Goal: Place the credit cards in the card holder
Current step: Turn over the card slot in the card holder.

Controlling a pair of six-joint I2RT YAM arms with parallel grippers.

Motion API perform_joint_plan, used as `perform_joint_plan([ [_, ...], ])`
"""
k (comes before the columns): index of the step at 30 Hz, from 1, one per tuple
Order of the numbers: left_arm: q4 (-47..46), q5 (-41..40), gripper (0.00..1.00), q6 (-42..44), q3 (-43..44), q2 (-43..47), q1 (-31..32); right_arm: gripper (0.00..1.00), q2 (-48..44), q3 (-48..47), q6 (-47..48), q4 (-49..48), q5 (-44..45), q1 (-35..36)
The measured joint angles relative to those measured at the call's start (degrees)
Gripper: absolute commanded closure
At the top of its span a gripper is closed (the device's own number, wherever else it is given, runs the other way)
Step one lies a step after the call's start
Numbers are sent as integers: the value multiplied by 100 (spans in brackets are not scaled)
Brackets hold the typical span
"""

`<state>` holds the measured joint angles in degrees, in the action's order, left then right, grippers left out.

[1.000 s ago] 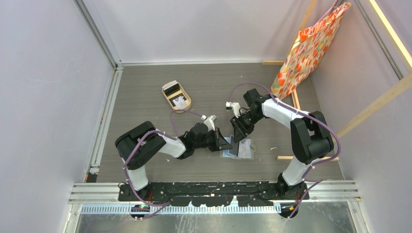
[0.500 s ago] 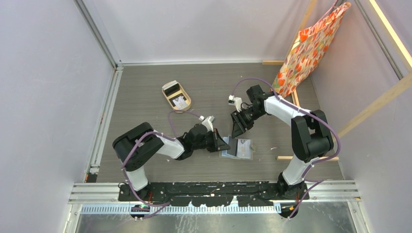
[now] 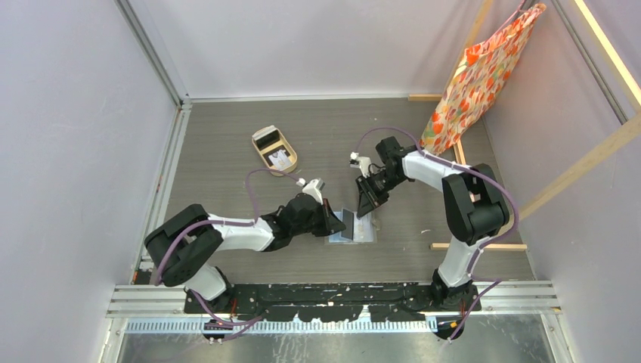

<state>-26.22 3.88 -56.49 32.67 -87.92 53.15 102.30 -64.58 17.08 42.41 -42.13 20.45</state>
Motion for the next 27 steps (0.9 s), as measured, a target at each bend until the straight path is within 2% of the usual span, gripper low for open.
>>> perform_joint_plan([
  [7,151,-11,90,2,87,-72,4,87,317,22,-396,-251,7,144],
  [10,83,28,83,-4,101,-122,4,87,457,22,-463,-271,31,201],
  [13,-39,92,71,-15,101,-181,4,88,522,22,-527,-273,83,227],
  [15,-129,136,67,-28,98,-214,4,88,525,17,-546,-271,118,232],
  [27,-1464,634,65,-511,-474,-444,-404,88,621,-81,-597,-184,155,232],
])
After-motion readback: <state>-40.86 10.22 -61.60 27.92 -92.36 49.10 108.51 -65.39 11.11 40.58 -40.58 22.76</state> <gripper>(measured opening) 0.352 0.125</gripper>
